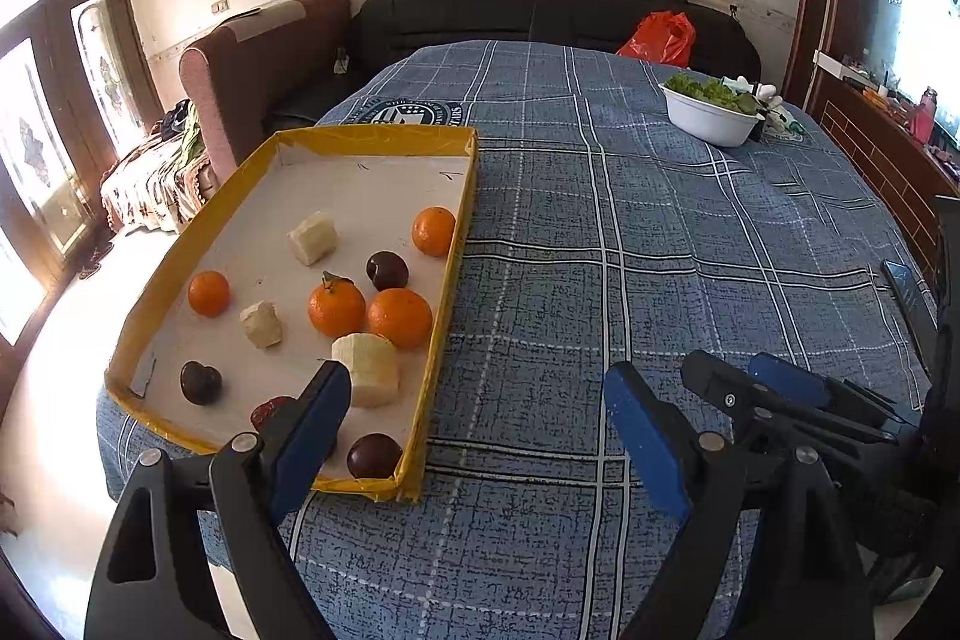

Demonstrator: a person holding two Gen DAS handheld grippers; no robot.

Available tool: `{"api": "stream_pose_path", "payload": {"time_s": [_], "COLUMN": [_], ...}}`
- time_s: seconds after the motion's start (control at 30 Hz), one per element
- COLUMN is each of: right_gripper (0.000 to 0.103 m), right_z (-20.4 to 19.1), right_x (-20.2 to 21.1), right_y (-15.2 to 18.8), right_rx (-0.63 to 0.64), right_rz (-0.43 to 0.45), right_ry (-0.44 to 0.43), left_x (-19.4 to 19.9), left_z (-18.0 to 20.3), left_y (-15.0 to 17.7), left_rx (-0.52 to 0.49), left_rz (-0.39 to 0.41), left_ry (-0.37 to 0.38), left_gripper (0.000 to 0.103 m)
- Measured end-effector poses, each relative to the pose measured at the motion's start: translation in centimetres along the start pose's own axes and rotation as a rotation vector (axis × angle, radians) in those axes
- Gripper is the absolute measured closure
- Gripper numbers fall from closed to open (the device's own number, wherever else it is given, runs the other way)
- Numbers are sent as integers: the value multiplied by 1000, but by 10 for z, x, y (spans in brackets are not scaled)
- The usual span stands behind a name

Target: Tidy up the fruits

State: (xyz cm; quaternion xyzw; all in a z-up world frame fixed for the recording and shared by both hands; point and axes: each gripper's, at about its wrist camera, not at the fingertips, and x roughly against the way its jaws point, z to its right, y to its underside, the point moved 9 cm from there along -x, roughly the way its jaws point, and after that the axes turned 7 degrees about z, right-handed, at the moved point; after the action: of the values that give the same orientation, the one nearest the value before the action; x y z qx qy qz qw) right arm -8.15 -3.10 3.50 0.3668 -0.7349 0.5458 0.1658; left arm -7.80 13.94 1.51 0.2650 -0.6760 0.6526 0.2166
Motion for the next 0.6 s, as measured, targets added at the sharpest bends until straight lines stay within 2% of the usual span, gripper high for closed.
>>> {"api": "stream_pose_path", "payload": {"time_s": [0.33,0.6], "right_gripper": [35,34], "right_z": [31,55], "right_x": [-1,0], "right_y": [-5,-12], "right_rx": [-29,-33], "right_rz": [-7,-6], "right_ry": [56,121], "left_x": [-20,-24], "left_z": [11,10], "left_y": [6,2], "left_rx": [8,39], "left_rz": [-52,-48], "left_ry": [26,51], "left_gripper": [17,17]}}
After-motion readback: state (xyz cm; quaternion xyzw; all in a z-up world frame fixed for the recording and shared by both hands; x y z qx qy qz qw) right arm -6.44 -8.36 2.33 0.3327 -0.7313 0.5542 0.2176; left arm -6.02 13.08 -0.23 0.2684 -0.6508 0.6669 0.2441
